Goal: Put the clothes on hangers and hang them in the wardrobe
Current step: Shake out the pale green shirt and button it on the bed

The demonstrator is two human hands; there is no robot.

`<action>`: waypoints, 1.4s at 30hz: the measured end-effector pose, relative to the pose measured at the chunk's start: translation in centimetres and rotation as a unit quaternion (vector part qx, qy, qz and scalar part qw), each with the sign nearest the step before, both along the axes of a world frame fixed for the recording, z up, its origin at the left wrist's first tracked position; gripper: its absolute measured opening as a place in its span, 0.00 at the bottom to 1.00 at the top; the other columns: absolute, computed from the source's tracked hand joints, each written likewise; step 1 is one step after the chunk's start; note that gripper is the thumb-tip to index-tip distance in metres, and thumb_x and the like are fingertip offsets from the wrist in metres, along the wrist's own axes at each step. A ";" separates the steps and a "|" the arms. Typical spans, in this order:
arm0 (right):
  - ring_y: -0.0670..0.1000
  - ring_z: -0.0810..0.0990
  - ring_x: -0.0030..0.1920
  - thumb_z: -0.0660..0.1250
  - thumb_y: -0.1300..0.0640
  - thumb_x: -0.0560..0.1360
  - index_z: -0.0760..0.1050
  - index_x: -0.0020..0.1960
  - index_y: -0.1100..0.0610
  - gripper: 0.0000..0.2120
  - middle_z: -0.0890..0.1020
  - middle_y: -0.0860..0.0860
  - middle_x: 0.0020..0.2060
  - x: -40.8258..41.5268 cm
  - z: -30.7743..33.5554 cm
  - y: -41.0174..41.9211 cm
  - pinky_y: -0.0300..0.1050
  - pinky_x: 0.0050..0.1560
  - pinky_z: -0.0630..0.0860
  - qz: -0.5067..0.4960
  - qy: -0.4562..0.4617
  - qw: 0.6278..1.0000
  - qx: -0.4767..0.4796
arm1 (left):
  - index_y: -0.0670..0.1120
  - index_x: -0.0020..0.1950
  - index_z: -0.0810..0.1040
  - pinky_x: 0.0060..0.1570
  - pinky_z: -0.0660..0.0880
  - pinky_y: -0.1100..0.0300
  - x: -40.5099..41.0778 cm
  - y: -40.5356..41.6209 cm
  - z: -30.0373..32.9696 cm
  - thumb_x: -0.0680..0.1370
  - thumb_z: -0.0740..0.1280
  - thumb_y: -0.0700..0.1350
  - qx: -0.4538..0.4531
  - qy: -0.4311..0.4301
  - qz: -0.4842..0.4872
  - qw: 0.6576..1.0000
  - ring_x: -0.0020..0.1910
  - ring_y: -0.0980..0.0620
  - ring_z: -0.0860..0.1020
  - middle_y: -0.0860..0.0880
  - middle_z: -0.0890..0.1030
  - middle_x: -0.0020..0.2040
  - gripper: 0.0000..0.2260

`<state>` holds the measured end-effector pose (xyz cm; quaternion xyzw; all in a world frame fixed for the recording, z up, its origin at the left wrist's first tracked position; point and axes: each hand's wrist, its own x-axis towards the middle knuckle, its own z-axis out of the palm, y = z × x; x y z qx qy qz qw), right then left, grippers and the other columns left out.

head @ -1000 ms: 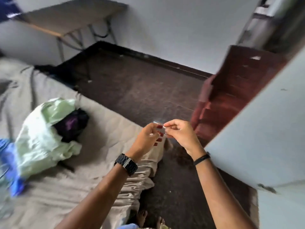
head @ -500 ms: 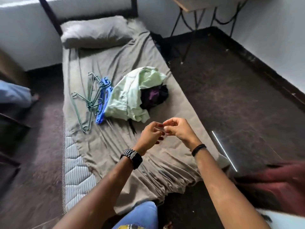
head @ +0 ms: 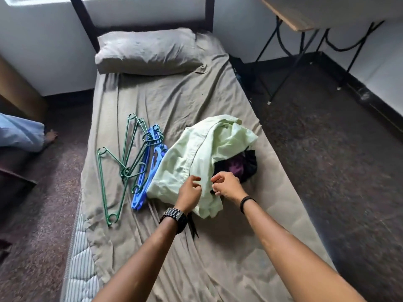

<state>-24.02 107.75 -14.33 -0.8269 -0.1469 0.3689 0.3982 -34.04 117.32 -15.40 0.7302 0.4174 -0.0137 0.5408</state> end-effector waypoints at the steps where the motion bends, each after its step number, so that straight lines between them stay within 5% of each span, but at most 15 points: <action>1: 0.53 0.79 0.40 0.65 0.68 0.71 0.79 0.48 0.59 0.09 0.79 0.52 0.37 1.2 -0.7 1.5 0.51 0.51 0.80 0.012 -0.031 0.999 -0.015 | 0.43 0.62 0.73 0.50 0.75 0.54 1.0 1.6 -0.9 0.77 0.60 0.36 0.024 0.005 0.004 1.000 0.50 0.45 0.77 0.41 0.78 0.56 0.15; 3: 0.54 0.78 0.51 0.65 0.67 0.71 0.77 0.56 0.58 0.15 0.79 0.56 0.48 3.9 -1.9 4.5 0.45 0.59 0.73 0.042 -0.107 0.992 -0.047 | 0.42 0.65 0.71 0.56 0.73 0.53 3.3 4.9 -3.0 0.76 0.60 0.36 0.077 0.019 -0.008 0.997 0.56 0.44 0.75 0.41 0.75 0.61 0.17; 6: 0.58 0.70 0.65 0.63 0.67 0.71 0.68 0.69 0.53 0.27 0.65 0.58 0.66 6.9 -3.6 8.4 0.41 0.65 0.64 0.114 -0.172 0.975 -0.079 | 0.41 0.70 0.66 0.67 0.65 0.52 6.0 9.3 -6.4 0.76 0.61 0.36 0.140 0.050 -0.051 0.988 0.66 0.42 0.68 0.40 0.67 0.68 0.22; 11: 0.63 0.44 0.76 0.65 0.63 0.74 0.52 0.76 0.42 0.38 0.36 0.55 0.76 9.1 -7.3 11.8 0.60 0.74 0.52 0.305 -0.291 0.877 -0.231 | 0.45 0.78 0.49 0.74 0.54 0.49 8.4 14.2 -10.6 0.75 0.66 0.43 0.217 0.099 -0.041 0.970 0.76 0.42 0.53 0.41 0.50 0.78 0.36; 13: 0.66 0.52 0.75 0.64 0.60 0.77 0.56 0.76 0.46 0.31 0.42 0.57 0.77 9.7 -9.1 12.1 0.59 0.72 0.57 0.333 -0.292 0.862 -0.247 | 0.44 0.78 0.44 0.75 0.50 0.47 9.0 15.6 -12.5 0.76 0.66 0.47 0.207 0.155 -0.054 0.965 0.77 0.43 0.47 0.42 0.45 0.78 0.39; 16: 0.62 0.69 0.64 0.58 0.65 0.77 0.72 0.64 0.57 0.17 0.71 0.58 0.64 10.2 -10.1 11.5 0.52 0.63 0.69 0.321 -0.370 0.849 -0.198 | 0.41 0.73 0.62 0.72 0.55 0.43 9.1 16.0 -13.9 0.78 0.63 0.49 0.189 0.218 -0.065 0.955 0.74 0.42 0.57 0.40 0.60 0.75 0.26; 20: 0.59 0.76 0.54 0.58 0.69 0.74 0.80 0.49 0.63 0.12 0.80 0.59 0.49 10.7 -9.2 9.8 0.48 0.53 0.72 0.255 -0.414 0.865 -0.123 | 0.38 0.57 0.74 0.62 0.66 0.45 7.5 14.8 -14.1 0.78 0.61 0.43 0.290 0.121 0.059 0.948 0.60 0.39 0.71 0.37 0.76 0.58 0.11; 24: 0.58 0.79 0.49 0.62 0.66 0.75 0.79 0.41 0.63 0.08 0.82 0.58 0.43 10.2 -7.2 7.9 0.48 0.48 0.72 0.188 -0.385 0.904 -0.014 | 0.38 0.49 0.77 0.40 0.71 0.51 5.5 12.9 -11.0 0.80 0.60 0.42 0.283 0.004 0.142 0.949 0.44 0.37 0.78 0.36 0.80 0.46 0.09; 28: 0.49 0.81 0.49 0.68 0.65 0.74 0.83 0.49 0.64 0.07 0.85 0.54 0.46 9.5 -3.5 6.4 0.36 0.52 0.73 -0.039 -0.300 0.947 0.104 | 0.37 0.44 0.76 0.37 0.64 0.54 5.5 10.6 -7.6 0.80 0.62 0.41 0.212 -0.066 0.153 0.963 0.41 0.37 0.77 0.35 0.80 0.41 0.09; 30: 0.51 0.81 0.47 0.65 0.65 0.76 0.82 0.47 0.62 0.06 0.84 0.54 0.43 9.6 -1.9 5.2 0.40 0.48 0.76 -0.148 -0.155 0.963 0.163 | 0.40 0.41 0.74 0.37 0.63 0.54 5.3 9.1 -5.6 0.79 0.63 0.42 0.151 -0.078 0.155 0.973 0.41 0.38 0.77 0.38 0.78 0.37 0.09; 33: 0.49 0.78 0.37 0.58 0.67 0.79 0.74 0.42 0.59 0.10 0.80 0.52 0.35 9.1 1.4 3.2 0.40 0.37 0.74 -0.274 0.091 0.910 0.299 | 0.41 0.54 0.75 0.39 0.68 0.56 5.3 6.7 -2.6 0.79 0.64 0.46 0.059 -0.086 0.128 0.986 0.45 0.44 0.77 0.44 0.79 0.45 0.09; 36: 0.49 0.77 0.33 0.56 0.68 0.76 0.74 0.39 0.60 0.11 0.79 0.52 0.31 8.1 5.4 0.8 0.40 0.35 0.73 -0.318 0.174 0.854 0.374 | 0.40 0.64 0.73 0.52 0.75 0.51 5.9 4.2 0.3 0.72 0.62 0.68 -0.160 -0.119 0.098 0.975 0.54 0.41 0.78 0.41 0.79 0.58 0.35; 38: 0.49 0.75 0.27 0.55 0.64 0.75 0.71 0.34 0.58 0.13 0.77 0.51 0.26 6.8 8.6 -1.2 0.39 0.32 0.71 -0.321 0.208 0.841 0.383 | 0.47 0.60 0.79 0.45 0.80 0.54 5.8 2.4 2.5 0.72 0.56 0.73 -0.334 -0.122 0.070 0.932 0.49 0.43 0.81 0.43 0.82 0.55 0.34; 40: 0.48 0.72 0.22 0.51 0.61 0.76 0.66 0.27 0.56 0.19 0.72 0.49 0.21 5.4 11.8 -3.4 0.38 0.29 0.68 -0.304 0.244 0.836 0.387 | 0.49 0.54 0.82 0.39 0.79 0.59 5.5 0.5 4.4 0.69 0.54 0.76 -0.406 -0.130 0.036 0.904 0.42 0.49 0.82 0.47 0.84 0.46 0.35; 42: 0.48 0.74 0.24 0.50 0.61 0.73 0.68 0.24 0.55 0.20 0.73 0.50 0.22 4.0 14.7 -5.2 0.42 0.34 0.67 -0.248 0.296 0.836 0.390 | 0.48 0.56 0.81 0.44 0.78 0.58 5.8 -1.4 6.1 0.71 0.55 0.74 -0.410 -0.138 0.052 0.900 0.44 0.50 0.82 0.47 0.84 0.48 0.34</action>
